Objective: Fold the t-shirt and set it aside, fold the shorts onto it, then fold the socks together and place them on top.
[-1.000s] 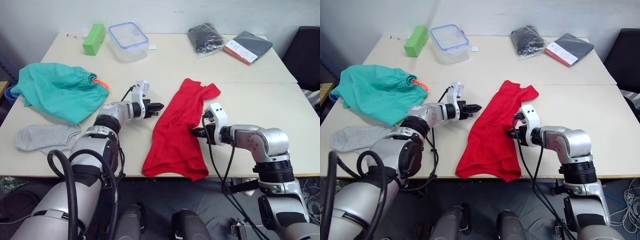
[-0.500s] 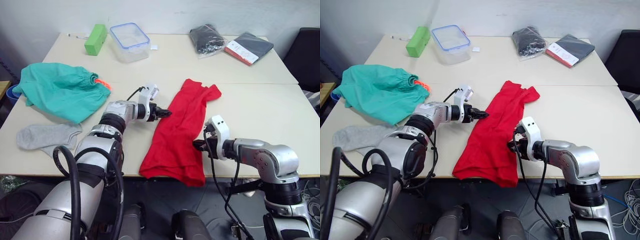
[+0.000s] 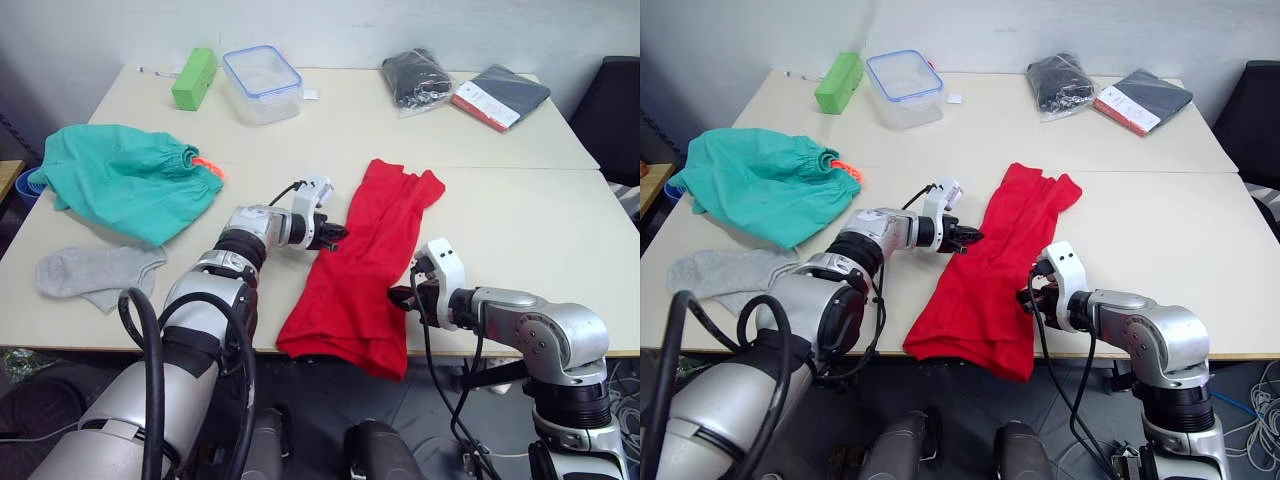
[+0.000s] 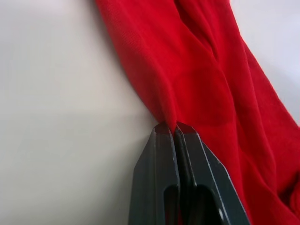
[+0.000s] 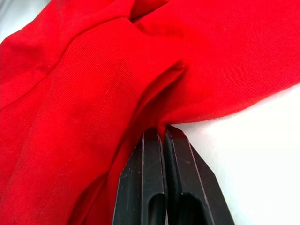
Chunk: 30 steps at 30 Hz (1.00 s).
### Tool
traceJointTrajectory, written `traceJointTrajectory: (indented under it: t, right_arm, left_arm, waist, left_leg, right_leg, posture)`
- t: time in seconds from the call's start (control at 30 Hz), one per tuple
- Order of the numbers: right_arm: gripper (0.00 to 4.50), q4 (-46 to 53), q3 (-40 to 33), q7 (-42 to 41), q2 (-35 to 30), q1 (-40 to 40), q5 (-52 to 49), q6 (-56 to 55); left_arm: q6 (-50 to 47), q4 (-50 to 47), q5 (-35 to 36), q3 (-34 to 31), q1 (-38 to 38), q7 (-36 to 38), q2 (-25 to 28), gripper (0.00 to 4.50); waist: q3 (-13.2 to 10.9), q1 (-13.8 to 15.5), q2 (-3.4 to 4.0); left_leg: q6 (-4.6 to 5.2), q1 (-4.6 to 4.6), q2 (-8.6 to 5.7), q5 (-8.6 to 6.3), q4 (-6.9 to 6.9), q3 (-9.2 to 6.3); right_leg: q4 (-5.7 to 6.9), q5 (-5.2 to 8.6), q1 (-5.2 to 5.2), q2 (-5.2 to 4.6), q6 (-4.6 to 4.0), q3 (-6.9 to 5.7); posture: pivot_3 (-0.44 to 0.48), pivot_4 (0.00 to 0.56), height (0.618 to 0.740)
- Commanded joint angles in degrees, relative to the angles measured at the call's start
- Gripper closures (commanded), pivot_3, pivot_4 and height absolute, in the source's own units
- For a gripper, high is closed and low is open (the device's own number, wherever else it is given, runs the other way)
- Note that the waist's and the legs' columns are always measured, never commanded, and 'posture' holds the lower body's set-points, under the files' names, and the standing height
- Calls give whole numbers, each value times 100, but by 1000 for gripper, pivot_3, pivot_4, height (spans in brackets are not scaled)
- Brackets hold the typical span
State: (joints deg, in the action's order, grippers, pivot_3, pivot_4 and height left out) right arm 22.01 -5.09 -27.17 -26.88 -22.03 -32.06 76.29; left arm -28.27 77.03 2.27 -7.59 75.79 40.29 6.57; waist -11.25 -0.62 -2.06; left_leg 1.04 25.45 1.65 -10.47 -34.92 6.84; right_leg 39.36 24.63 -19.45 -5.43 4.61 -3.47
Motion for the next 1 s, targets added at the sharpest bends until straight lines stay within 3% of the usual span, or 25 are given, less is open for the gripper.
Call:
traceJointTrajectory:
  t: [0.03,0.2,0.43,0.53,0.7,0.87,1.0]
  right_arm:
    - [4500,-181,-136,-1,-20,-172,-61,-69]
    - [4500,-1163,-109,-130,-116,-900,81,-423]
    - [4500,-2815,70,-341,-173,-1908,414,-1078]
    - [4500,-3481,489,-655,-159,-2220,686,-1466]
    - [4500,-3822,906,-893,-120,-2320,1053,-1946]
    - [4500,-3767,965,-1086,-134,-2288,1068,-1962]
    - [3554,-3326,910,-1296,-353,-2117,1007,-1864]
  left_arm:
    - [52,-79,397,-491,221,-373,89,4482]
    - [279,-103,595,-905,137,-1028,302,4482]
    - [529,-122,578,-1028,-64,-1403,508,4482]
    - [604,-151,712,-1205,-163,-1632,697,4482]
    - [816,-286,749,-1248,-296,-1719,870,4482]
    - [893,-446,527,-864,-521,-1211,859,4482]
    - [1042,-643,333,-479,-608,-708,910,3610]
  waist:
    - [-1,-1,-1]
    - [-1,-89,-1]
    - [-2,-104,-2]
    - [-2,-121,-2]
    - [-2,-126,-2]
    - [-2,-123,-2]
    - [-2,-104,-2]
  left_leg:
    - [0,1,0,0,0,0]
    - [-1,1,1,1,0,-1]
    - [-2,1,1,2,4,3]
    - [-2,2,1,2,3,5]
    - [-2,1,3,1,1,8]
    - [-2,-1,3,1,-5,8]
    - [-2,0,2,1,-5,8]
  right_leg:
    - [0,0,-1,0,0,0]
    - [5,0,-3,0,0,-4]
    - [7,0,-7,0,0,-6]
    - [7,0,-10,0,0,-5]
    - [10,0,-10,0,0,-6]
    - [15,0,-8,0,0,-6]
    - [14,0,-8,0,0,-6]
  posture:
    - [0,150,740]
    - [0,150,740]
    - [0,150,740]
    - [0,150,740]
    - [0,150,740]
    - [0,150,740]
    - [0,150,740]
